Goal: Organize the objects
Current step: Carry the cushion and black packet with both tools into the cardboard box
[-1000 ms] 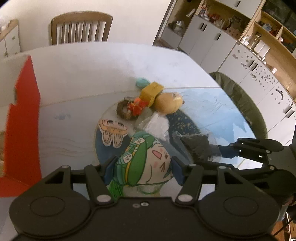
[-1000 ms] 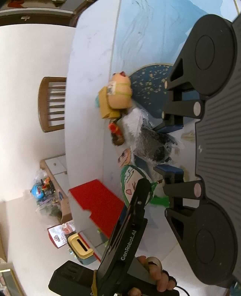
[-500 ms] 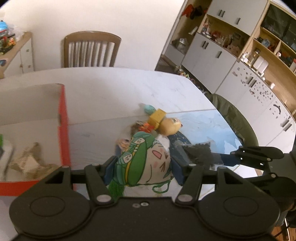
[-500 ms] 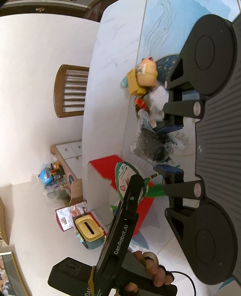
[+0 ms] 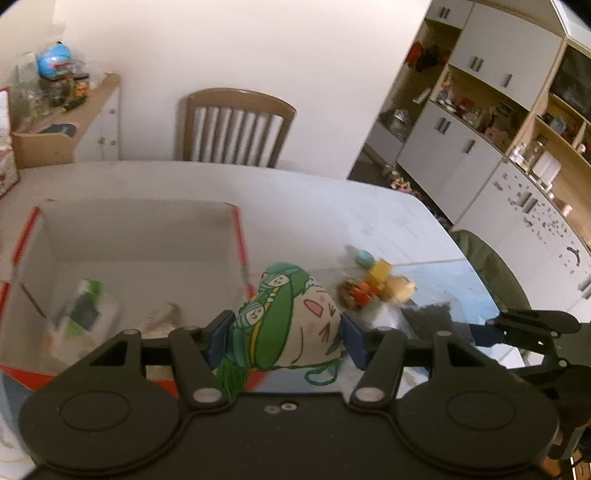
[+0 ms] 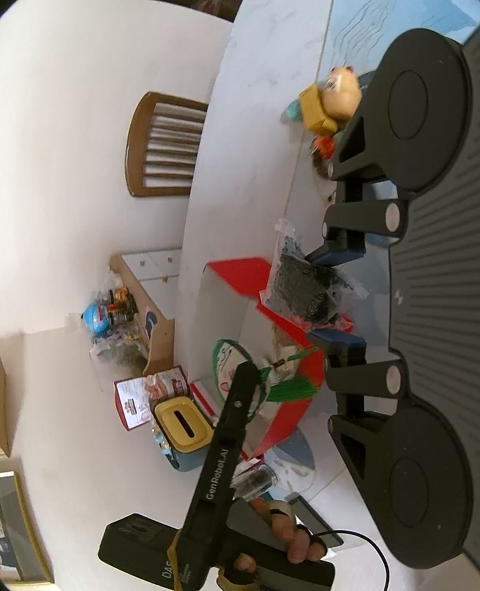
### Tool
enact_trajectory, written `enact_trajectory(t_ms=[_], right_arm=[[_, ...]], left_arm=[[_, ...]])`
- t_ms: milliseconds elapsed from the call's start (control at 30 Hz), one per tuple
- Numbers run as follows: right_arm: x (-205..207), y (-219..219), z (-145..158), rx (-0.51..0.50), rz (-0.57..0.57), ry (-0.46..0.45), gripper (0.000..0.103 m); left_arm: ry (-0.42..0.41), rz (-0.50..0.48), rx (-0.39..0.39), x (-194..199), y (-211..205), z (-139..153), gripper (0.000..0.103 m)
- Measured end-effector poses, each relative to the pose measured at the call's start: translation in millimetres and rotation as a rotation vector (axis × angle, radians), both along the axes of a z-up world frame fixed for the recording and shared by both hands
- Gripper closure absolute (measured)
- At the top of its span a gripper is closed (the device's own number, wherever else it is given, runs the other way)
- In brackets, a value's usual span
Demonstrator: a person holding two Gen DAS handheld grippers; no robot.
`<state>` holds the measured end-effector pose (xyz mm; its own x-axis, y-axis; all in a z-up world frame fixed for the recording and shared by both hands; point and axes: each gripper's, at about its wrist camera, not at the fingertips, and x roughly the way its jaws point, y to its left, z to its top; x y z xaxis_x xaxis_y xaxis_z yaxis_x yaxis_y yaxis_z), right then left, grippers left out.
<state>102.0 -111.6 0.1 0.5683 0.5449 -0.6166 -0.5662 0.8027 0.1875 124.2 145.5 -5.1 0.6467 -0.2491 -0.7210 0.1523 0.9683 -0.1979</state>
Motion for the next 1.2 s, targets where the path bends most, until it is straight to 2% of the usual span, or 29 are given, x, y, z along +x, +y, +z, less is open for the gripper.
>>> enact_trajectory(t_ms=[300,700,1200], right_arm=[[20,53,5,-0.002,0.046,-0.01,0.068],[59,128,-11,-0.059,0.069,0.018,0.068],[108,199,-60,-0.181,0.032,0.084,0.068]], left_arm=[[-0.031,0.058,0.035,12,57,14,0.042],[0.007,0.131,0.077,49,123,-3,0.042],[0.052,0.106,0.139,105,140,-34,0.042]])
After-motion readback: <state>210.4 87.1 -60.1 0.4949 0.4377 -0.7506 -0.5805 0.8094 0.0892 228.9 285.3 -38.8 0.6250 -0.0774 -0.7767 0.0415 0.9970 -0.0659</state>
